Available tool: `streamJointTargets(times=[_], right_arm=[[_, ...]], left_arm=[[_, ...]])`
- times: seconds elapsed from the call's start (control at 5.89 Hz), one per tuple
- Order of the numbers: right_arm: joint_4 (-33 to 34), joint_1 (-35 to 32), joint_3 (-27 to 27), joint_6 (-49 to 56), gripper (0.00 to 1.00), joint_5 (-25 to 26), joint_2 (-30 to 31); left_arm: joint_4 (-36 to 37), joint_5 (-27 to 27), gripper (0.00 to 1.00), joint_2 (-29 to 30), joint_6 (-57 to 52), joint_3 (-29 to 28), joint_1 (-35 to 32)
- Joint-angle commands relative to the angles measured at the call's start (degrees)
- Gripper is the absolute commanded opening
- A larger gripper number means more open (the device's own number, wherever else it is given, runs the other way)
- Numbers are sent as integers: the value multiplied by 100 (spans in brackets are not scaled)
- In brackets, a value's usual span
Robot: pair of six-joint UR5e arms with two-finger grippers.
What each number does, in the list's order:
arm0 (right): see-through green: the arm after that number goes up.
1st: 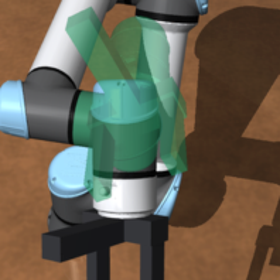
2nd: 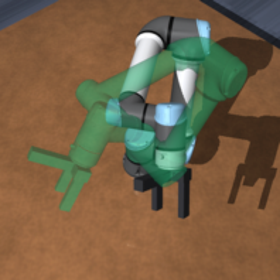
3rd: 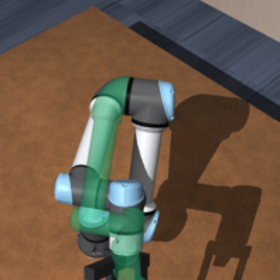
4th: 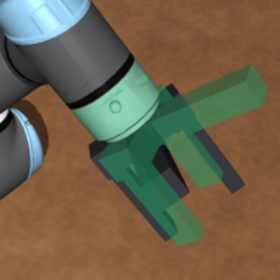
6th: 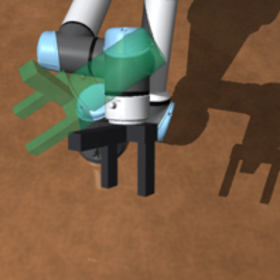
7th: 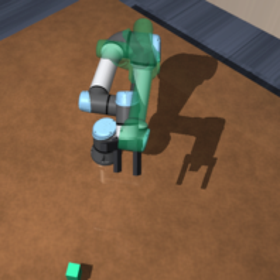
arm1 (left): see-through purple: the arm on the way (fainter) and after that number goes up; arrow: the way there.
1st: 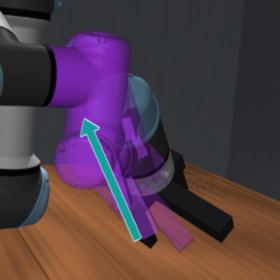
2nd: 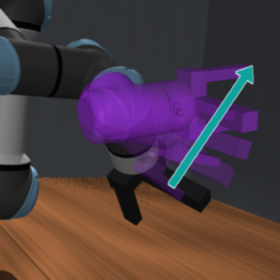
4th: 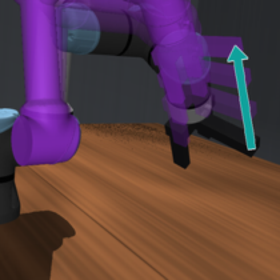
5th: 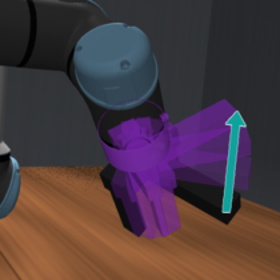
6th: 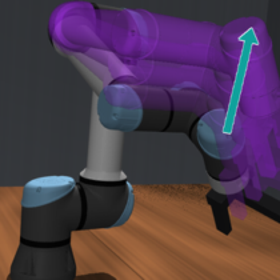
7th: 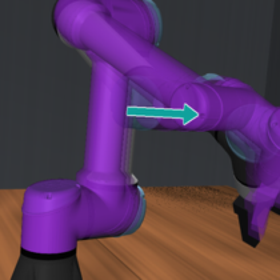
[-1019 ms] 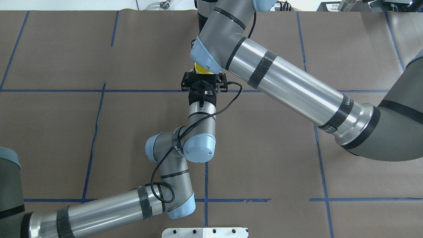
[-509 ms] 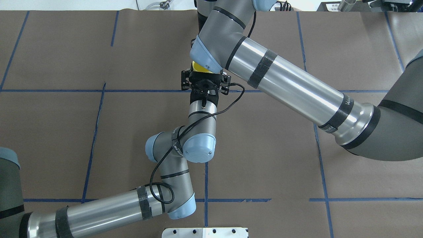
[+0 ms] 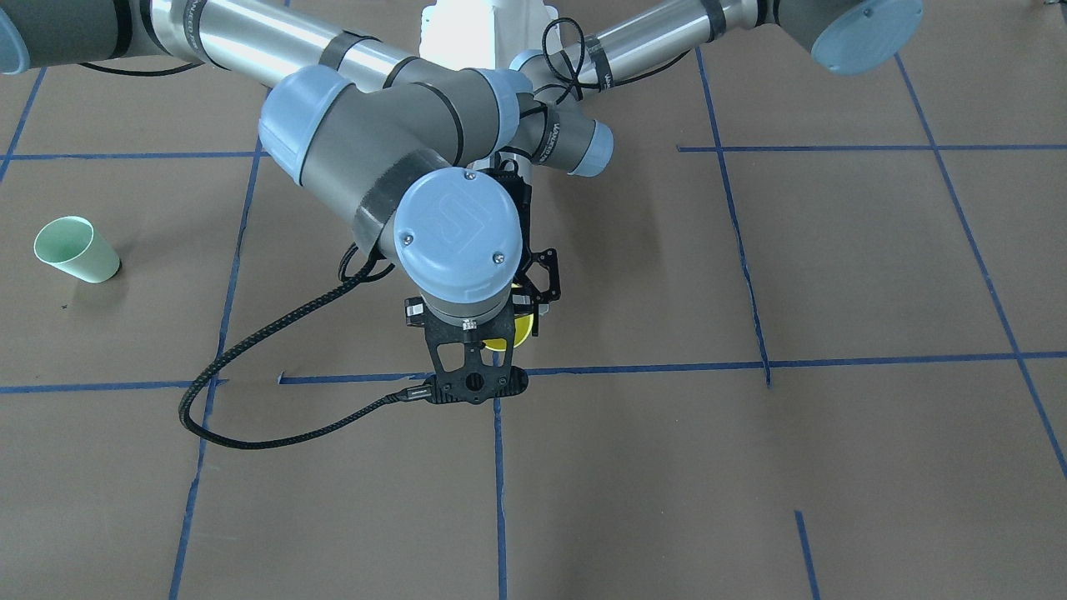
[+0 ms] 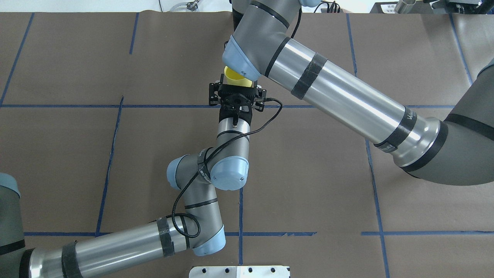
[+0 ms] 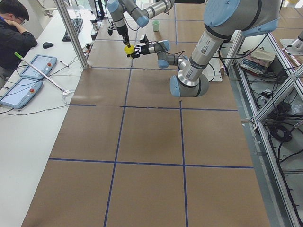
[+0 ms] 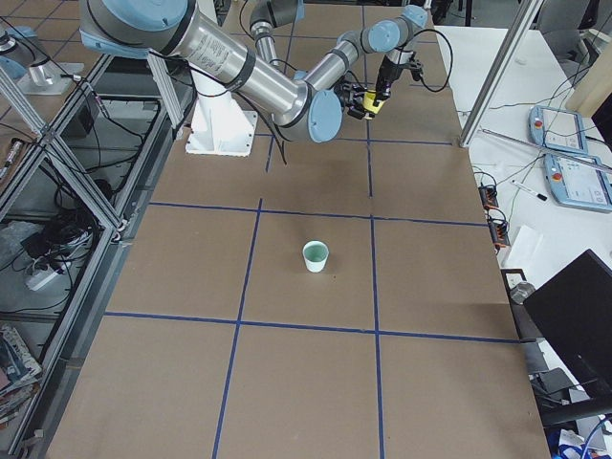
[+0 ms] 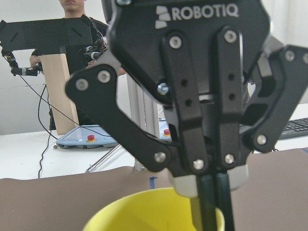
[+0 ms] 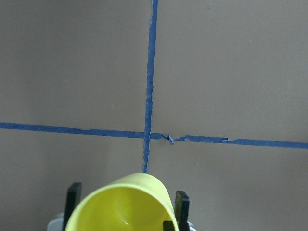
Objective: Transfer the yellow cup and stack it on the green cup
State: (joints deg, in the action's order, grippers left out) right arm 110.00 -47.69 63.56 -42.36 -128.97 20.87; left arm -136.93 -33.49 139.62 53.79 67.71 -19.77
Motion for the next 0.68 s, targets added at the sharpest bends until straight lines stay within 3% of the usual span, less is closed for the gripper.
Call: streamJointTargets(times=[0.0,0.34,0.51], right_arm=[[162,-396,157,0,0,-232,-283],[171,-1064,157,0,0,-768,-645],[171,-1136,157,43,0,-735,-471]], left_arm=[[0,0,100,-66,-1,-3,17],[0,-9,100,-189,-1,-12,17],[0,-113,100,-189,-201,6,0]])
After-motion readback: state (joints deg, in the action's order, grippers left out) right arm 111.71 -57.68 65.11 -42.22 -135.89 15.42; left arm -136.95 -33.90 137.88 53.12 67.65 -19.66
